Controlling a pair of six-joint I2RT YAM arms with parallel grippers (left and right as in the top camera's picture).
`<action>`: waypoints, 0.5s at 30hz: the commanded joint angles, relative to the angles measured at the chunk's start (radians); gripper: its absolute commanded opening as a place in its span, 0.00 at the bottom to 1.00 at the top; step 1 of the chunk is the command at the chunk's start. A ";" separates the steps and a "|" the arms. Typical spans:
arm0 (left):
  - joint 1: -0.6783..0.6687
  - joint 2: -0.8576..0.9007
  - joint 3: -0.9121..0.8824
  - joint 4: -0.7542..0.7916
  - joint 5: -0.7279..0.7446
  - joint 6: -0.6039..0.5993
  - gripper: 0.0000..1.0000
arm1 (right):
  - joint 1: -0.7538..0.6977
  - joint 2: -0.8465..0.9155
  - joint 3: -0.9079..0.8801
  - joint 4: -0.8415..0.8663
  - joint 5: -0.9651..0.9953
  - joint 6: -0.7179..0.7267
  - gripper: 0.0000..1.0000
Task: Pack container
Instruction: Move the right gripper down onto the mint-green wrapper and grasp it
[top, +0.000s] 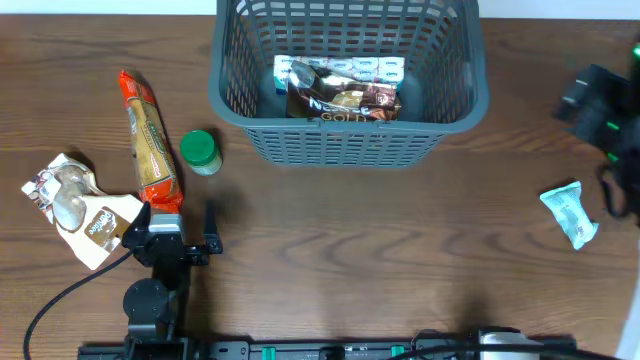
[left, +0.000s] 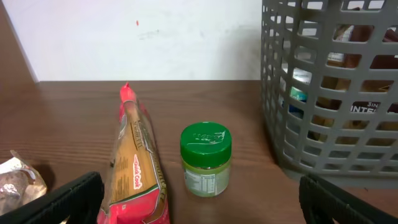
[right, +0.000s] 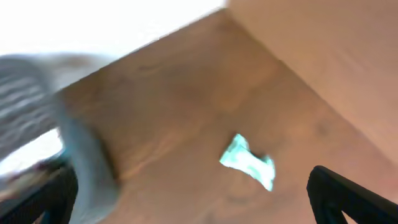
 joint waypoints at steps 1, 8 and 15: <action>0.003 -0.001 -0.018 -0.038 -0.009 0.003 0.99 | -0.130 -0.017 0.007 -0.062 0.035 0.132 0.99; 0.003 -0.001 -0.018 -0.038 -0.008 0.003 0.99 | -0.296 -0.014 -0.022 -0.145 0.026 0.109 0.99; 0.003 -0.001 -0.018 -0.038 -0.009 0.003 0.99 | -0.309 -0.012 -0.150 -0.144 0.030 0.108 0.99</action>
